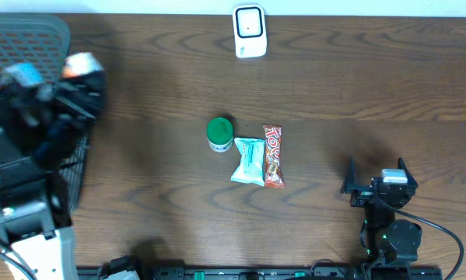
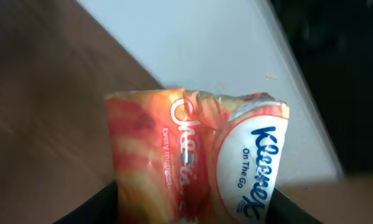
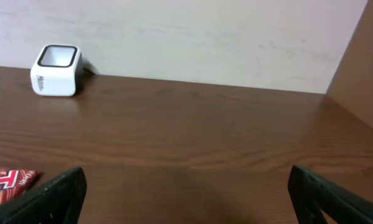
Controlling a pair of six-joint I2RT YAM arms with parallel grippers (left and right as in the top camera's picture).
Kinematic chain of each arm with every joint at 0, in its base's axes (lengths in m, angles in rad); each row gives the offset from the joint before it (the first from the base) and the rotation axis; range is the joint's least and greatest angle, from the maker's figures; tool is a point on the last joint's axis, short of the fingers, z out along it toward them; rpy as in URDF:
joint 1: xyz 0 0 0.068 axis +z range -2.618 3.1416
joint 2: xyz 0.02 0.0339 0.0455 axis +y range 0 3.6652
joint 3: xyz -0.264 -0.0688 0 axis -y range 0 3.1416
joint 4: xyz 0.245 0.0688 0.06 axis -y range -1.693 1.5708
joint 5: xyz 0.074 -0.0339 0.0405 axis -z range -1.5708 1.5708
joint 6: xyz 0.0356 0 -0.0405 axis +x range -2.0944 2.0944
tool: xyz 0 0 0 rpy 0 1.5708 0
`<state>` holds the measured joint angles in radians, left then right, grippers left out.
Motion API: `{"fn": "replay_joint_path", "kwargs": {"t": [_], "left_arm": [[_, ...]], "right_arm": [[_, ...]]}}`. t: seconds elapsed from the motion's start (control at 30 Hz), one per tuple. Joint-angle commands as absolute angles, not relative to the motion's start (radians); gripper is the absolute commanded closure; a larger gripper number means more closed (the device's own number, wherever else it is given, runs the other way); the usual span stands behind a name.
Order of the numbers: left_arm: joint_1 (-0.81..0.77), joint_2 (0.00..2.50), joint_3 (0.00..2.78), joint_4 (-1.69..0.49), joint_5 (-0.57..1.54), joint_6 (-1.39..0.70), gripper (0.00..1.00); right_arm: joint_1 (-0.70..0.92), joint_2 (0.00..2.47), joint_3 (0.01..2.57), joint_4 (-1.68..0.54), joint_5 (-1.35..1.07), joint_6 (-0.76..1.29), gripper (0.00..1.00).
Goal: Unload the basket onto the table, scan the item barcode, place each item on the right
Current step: 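Carry the tissue pack left of the bottle, release, retract left arm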
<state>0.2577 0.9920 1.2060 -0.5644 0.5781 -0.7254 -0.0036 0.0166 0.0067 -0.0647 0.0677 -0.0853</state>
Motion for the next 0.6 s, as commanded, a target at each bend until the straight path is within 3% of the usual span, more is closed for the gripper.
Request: {"fn": "replay_joint_path", "kwargs": {"t": [0.0,0.3,0.57], "left_arm": [[0.082,1.019,1.2,-0.625,0.458,-0.714,0.44],[-0.27,1.2,1.199,-0.816,0.114,-0.712,0.43],[-0.371,1.444,1.199,-0.905,0.037,-0.719,0.43]], "right_arm": [[0.007,0.007,0.006,-0.068,0.076,-0.094,0.01],[0.007,0.007,0.006,-0.068,0.076,-0.095,0.01],[0.007,0.007,0.006,-0.068,0.076,-0.095,0.01]]}}
